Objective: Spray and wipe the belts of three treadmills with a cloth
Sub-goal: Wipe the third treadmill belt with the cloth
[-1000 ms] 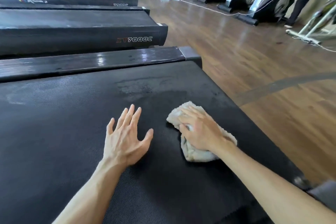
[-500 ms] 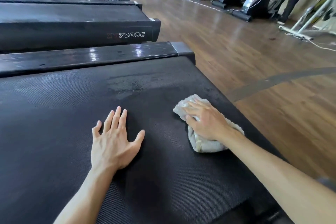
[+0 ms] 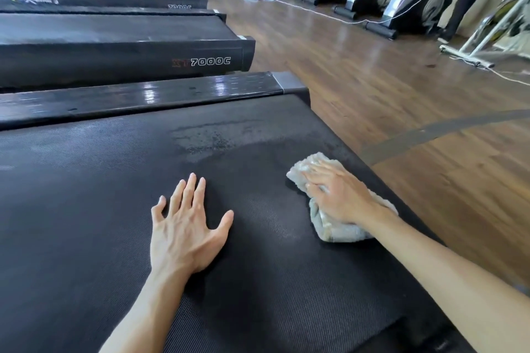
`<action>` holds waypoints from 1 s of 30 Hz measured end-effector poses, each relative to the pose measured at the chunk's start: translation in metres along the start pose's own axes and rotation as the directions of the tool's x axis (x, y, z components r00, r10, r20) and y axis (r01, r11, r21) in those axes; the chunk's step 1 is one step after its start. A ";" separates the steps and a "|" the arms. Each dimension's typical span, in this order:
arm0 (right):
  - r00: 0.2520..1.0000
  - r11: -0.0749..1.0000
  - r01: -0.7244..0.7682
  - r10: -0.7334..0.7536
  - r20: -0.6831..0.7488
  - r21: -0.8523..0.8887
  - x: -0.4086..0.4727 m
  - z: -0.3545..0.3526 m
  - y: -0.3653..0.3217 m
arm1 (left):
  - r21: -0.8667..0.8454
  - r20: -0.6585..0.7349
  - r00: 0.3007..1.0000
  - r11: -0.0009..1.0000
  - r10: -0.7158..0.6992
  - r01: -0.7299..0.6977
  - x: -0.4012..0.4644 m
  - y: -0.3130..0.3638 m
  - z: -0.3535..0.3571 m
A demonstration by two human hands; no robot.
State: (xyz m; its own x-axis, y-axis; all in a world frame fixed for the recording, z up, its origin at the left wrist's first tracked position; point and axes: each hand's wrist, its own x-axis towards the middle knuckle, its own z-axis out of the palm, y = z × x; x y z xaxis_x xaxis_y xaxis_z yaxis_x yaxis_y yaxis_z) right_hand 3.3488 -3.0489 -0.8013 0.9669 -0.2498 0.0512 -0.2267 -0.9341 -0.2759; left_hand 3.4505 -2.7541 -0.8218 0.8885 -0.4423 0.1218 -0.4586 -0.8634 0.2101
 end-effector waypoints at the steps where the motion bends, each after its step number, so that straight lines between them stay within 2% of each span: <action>1: 0.998 0.999 -0.048 0.047 -0.028 -0.021 0.008 -0.001 0.012 | 0.006 0.002 1.000 1.000 0.000 0.000 0.000 -0.001 0.001; 4: 0.976 0.978 -0.196 0.188 -0.107 -0.074 0.052 -0.002 0.016 | 0.017 0.005 1.000 1.000 0.002 -0.002 0.000 0.000 0.001; 6: 0.973 0.972 -0.217 0.207 -0.104 -0.092 0.080 0.004 -0.005 | 0.012 0.004 1.000 1.000 0.001 -0.001 0.001 0.000 0.000; 8: 0.994 0.986 -0.084 0.073 -0.075 -0.145 0.080 0.011 -0.036 | 0.011 0.008 1.000 1.000 0.001 -0.001 0.001 0.000 0.001; 10: 0.998 0.993 0.063 -0.065 -0.013 -0.102 0.050 0.013 -0.051 | 0.010 0.006 1.000 1.000 -0.003 0.003 0.001 0.000 0.002; 12: 0.995 0.995 0.093 -0.092 0.024 -0.028 0.013 0.012 -0.032 | 0.009 0.010 1.000 1.000 0.000 0.000 0.001 -0.001 0.001; 16: 0.995 0.992 -0.085 0.079 -0.065 -0.098 0.015 -0.005 0.033 | 0.000 0.000 1.000 1.000 0.002 -0.002 0.001 0.000 0.000; 18: 0.974 0.971 -0.212 0.202 -0.101 -0.106 0.046 -0.007 0.040 | 0.000 -0.001 1.000 1.000 0.003 -0.003 0.001 0.001 0.001; 20: 0.967 0.966 -0.243 0.234 -0.096 -0.089 0.072 -0.003 0.021 | 0.004 0.006 1.000 1.000 0.001 -0.001 0.002 0.000 0.000; 21: 0.974 0.972 -0.218 0.211 -0.081 -0.085 0.077 -0.001 0.004 | 0.009 0.008 1.000 1.000 0.000 0.000 0.001 0.000 0.000; 23: 0.999 0.990 -0.048 0.044 -0.029 -0.130 0.064 0.002 -0.026 | 0.010 0.004 1.000 1.000 0.004 -0.004 0.001 0.000 0.000; 24: 0.999 0.995 0.051 -0.052 -0.003 -0.089 0.050 0.003 -0.034 | 0.011 0.004 1.000 1.000 0.002 -0.002 0.001 -0.001 0.000; 26: 0.995 0.995 0.097 -0.097 0.012 0.006 0.007 -0.002 -0.034 | 0.004 0.004 1.000 1.000 0.008 -0.008 0.001 -0.001 0.001; 28: 0.998 0.999 0.032 -0.030 -0.053 0.021 -0.017 -0.005 -0.012 | -0.002 -0.009 1.000 1.000 0.007 -0.007 0.000 -0.002 0.002; 30: 0.985 0.993 -0.114 0.107 -0.138 -0.043 -0.012 -0.008 0.011 | 0.005 0.000 1.000 1.000 0.004 -0.004 0.001 -0.002 0.002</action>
State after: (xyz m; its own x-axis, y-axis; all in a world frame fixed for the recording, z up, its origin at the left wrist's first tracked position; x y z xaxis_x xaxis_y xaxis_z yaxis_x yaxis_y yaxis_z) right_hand 3.3341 -3.0587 -0.7971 0.9116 -0.3815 0.1532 -0.3405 -0.9095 -0.2384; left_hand 3.4523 -2.7531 -0.8240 0.8868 -0.4456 0.1229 -0.4620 -0.8630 0.2044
